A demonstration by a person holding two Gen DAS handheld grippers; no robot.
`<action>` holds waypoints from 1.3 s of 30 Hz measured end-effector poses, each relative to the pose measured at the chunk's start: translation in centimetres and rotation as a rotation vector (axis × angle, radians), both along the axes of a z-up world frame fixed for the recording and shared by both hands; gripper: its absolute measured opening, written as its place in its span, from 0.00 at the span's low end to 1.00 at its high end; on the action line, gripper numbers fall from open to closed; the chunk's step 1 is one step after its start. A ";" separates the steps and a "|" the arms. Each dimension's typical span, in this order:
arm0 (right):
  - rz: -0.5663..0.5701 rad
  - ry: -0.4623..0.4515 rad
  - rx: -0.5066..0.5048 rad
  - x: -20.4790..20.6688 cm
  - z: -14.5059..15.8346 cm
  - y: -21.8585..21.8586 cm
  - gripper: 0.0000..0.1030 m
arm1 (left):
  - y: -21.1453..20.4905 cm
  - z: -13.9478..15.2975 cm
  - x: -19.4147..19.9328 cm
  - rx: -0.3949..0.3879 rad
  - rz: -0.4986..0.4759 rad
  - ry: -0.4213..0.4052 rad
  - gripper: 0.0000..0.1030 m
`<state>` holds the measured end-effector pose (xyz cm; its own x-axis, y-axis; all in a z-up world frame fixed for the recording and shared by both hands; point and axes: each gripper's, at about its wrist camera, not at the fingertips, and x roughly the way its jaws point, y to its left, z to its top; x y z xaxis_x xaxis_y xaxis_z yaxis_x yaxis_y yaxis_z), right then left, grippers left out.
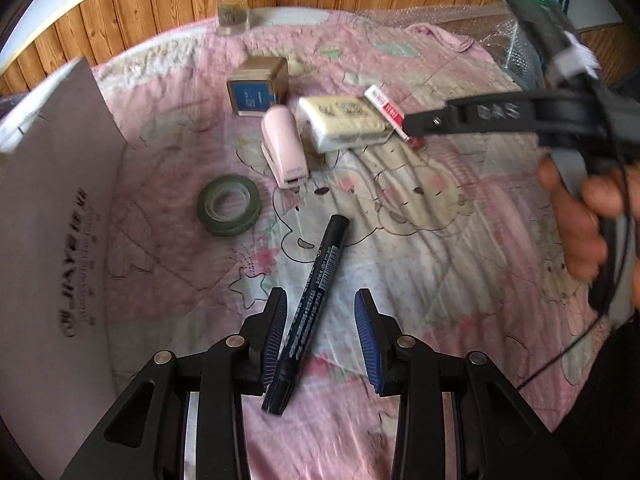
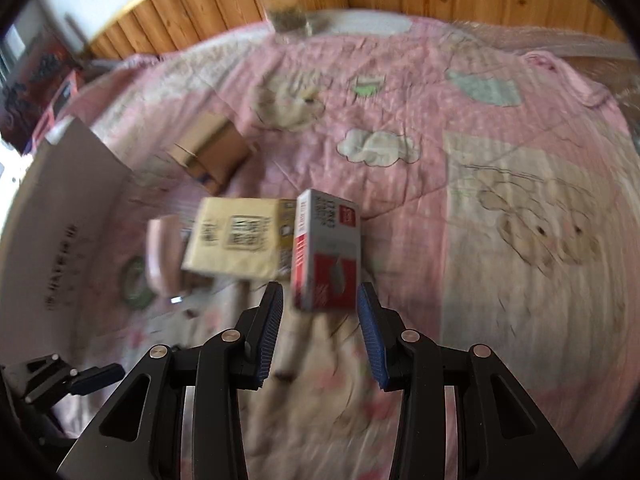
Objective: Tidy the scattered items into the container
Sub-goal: 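Close the left tool on the black marker while the right tool grasps the staple box, then carry the black marker and staple box with both tools over the box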
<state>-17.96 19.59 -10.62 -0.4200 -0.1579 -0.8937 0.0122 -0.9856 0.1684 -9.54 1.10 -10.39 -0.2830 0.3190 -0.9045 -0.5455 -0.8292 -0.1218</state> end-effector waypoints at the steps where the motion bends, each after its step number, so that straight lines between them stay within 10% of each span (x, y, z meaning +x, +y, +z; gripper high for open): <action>1: 0.009 -0.008 -0.004 -0.6 -0.6 0.2 0.38 | 0.1 -0.7 -0.3 0.000 0.001 -0.020 0.36; 6: 0.019 -0.008 -0.056 -1.5 -1.1 1.5 0.31 | 0.5 -1.5 -0.7 -0.008 -0.025 -0.001 0.13; 21: -0.029 0.037 -0.034 5.2 3.3 -0.9 0.31 | -2.0 4.7 1.0 -0.003 0.030 0.074 0.13; 39: 0.219 0.122 -0.099 9.8 10.7 -17.1 0.31 | -12.5 13.4 1.4 0.097 0.175 0.246 0.13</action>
<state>-8.18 2.48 0.08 -0.4698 -0.3411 -0.8142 0.2492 -0.9361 0.2484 -8.17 -11.38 2.99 -0.5477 0.3275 -0.7699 -0.4181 -0.9042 -0.0871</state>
